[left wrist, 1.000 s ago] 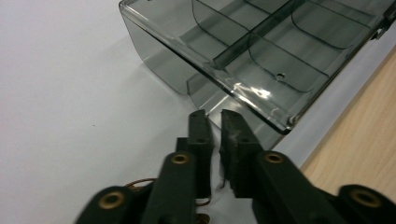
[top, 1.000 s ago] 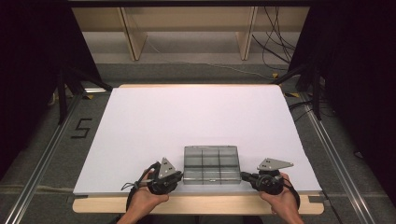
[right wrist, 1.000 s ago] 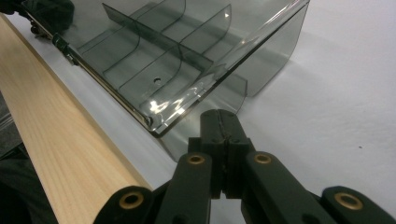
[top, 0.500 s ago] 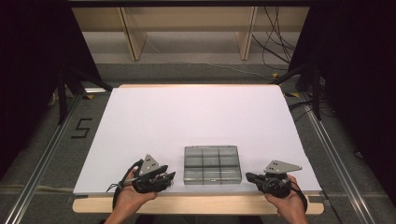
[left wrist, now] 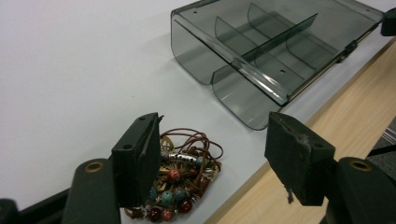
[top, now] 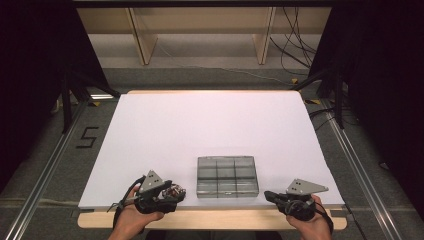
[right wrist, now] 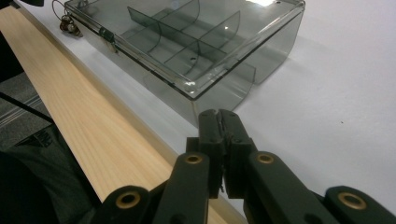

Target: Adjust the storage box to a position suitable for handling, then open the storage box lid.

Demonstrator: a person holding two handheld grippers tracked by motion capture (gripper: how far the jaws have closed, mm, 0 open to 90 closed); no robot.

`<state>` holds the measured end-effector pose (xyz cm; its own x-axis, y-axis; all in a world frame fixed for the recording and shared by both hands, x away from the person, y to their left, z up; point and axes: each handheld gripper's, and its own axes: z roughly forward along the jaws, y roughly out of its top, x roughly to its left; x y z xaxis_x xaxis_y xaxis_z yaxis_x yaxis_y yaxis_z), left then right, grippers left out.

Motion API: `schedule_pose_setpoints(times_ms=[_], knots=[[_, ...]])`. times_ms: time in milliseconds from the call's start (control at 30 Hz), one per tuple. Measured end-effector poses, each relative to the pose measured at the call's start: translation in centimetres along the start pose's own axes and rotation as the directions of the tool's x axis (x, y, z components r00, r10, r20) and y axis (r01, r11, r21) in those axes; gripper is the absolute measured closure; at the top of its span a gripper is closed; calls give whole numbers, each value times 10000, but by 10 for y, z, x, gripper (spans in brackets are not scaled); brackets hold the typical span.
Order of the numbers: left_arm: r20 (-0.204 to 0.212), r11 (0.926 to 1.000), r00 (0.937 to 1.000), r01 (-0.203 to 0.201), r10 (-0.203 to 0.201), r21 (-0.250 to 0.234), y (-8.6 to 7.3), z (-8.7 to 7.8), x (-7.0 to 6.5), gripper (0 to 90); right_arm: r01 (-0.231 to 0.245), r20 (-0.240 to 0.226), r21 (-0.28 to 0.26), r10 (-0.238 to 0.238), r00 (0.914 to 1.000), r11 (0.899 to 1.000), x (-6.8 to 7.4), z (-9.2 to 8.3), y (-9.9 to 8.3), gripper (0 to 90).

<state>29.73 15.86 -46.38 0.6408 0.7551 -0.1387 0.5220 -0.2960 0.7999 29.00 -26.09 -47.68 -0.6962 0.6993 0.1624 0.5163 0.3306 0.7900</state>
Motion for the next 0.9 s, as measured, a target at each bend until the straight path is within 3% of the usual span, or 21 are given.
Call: schedule_pose_setpoints(times_ms=[33, 100, 133, 167, 233, 267, 400, 500, 533, 567, 667, 700, 733, 767, 900], knots=[[-3, 9999, 10000, -92, 92, 42, 0, -3, -1, 349, 328, 85, -18, -327, 9994, 9995, -2, 0, 1, 890], [25, 9998, 10000, -34, 34, -186, -1, -4, -6, 334, 160, -76, 34, -160, 9998, 9999, 1, 1, 1, 891], [144, 9994, 9996, -251, 254, -221, -1, -5, -6, 332, 499, -37, -55, -499, 9987, 9987, 0, 2, 2, 895], [117, 9992, 9992, -389, 390, -79, -2, -7, -6, 328, 486, 36, -72, -485, 9988, 9988, 0, 3, 2, 897], [158, 9996, 9995, -259, 261, -123, -3, -7, -8, 325, 517, -23, -15, -517, 9987, 9987, 1, 4, 2, 900], [217, 9996, 9995, -205, 209, -181, -3, -6, -8, 325, 794, 19, -136, -794, 9968, 9967, 0, 5, 3, 900], [240, 9995, 9997, -96, 103, -287, -4, -5, -9, 323, 605, 18, -101, -605, 9982, 9981, 1, 5, 3, 900], [190, 9992, 9991, -387, 388, -77, -5, -7, -7, 323, 499, -10, -251, -500, 9988, 9984, 2, 6, 4, 900], [270, 9996, 9996, -68, 75, -259, -7, -6, -10, 323, 494, 76, -150, -493, 9988, 9987, 3, 6, 5, 900], [209, 9999, 9997, -142, 143, -78, -7, -7, -9, 323, 694, 142, -163, -692, 9975, 9975, 2, 6, 5, 900], [229, 9995, 9992, -320, 320, -11, -8, -7, -8, 322, 606, -145, -149, -608, 9980, 9981, 2, 8, 5, 900], [192, 9996, 9994, -285, 286, -54, -9, -7, -8, 322, 759, 33, -193, -758, 9971, 9969, 2, 8, 6, 900], [185, 9997, 9997, -145, 149, -171, -9, -6, -10, 322, 516, -29, -61, -516, 9987, 9987, 4, 8, 6, 900], [217, 9997, 9996, -199, 202, -145, -9, -5, -10, 322, 806, 61, -94, -806, 9967, 9967, 2, 8, 6, 900], [119, 9995, 9994, -327, 326, 48, -10, -6, -10, 322, 660, -72, -89, -660, 9978, 9978, 2, 10, 6, 900]])
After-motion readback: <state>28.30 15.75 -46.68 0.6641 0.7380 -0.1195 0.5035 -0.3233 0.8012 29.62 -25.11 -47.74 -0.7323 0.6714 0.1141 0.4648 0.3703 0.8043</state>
